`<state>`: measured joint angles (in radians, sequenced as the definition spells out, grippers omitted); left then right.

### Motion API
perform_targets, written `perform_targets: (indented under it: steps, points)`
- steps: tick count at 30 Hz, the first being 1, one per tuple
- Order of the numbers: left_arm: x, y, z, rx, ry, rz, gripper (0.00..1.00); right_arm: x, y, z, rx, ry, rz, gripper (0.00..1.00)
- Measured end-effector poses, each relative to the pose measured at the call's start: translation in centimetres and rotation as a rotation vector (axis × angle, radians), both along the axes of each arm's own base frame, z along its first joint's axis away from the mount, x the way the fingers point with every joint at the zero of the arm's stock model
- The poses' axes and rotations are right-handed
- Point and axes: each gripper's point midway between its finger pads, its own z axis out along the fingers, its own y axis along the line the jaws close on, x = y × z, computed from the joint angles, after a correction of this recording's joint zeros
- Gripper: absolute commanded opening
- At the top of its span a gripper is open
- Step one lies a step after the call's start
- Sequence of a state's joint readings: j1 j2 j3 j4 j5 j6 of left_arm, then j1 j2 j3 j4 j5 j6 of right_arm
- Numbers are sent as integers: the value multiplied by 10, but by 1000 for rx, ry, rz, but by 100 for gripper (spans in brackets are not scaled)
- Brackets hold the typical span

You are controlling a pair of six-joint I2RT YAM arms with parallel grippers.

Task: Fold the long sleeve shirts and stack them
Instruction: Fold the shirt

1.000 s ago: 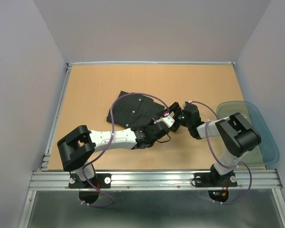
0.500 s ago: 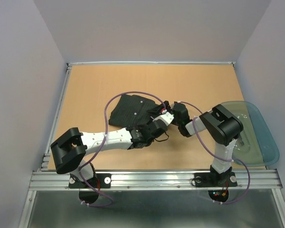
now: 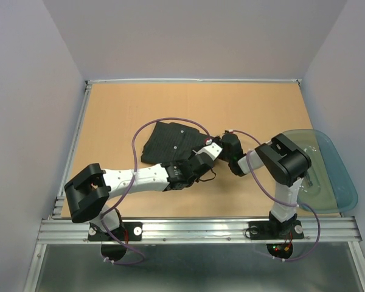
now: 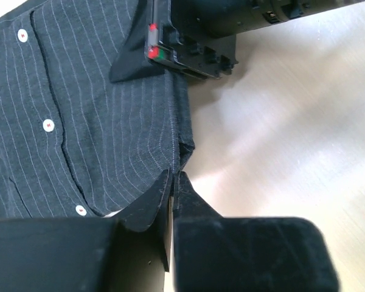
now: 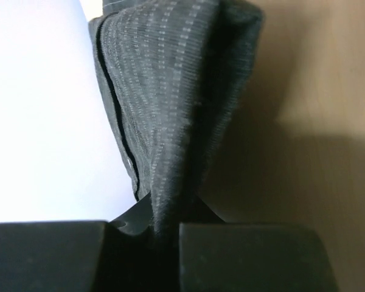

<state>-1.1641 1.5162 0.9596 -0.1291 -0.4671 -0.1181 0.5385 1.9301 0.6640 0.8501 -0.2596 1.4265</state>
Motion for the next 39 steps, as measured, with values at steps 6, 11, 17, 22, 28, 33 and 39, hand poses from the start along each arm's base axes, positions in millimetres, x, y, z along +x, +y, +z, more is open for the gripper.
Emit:
perform_targets:
  steps: [6,11,17,22,28,33,39]
  points:
    - [3,2,7,-66,46,38,67,1,-4,23,-27,-92,21,1]
    - [31,15,63,-260,53,120,77,3,-16,52,-78,-181,54,1]
    - [83,74,154,-513,-58,283,76,12,-34,64,-276,-207,146,1]
    - [107,112,151,-525,-46,372,75,33,-58,95,-428,-226,246,1]
    - [114,136,132,-503,23,428,75,49,-97,156,-635,-255,319,1]
    - [112,142,126,-495,57,435,75,60,-129,213,-858,-286,346,3]
    - [106,141,122,-490,87,426,74,63,-184,246,-1173,-218,265,3]
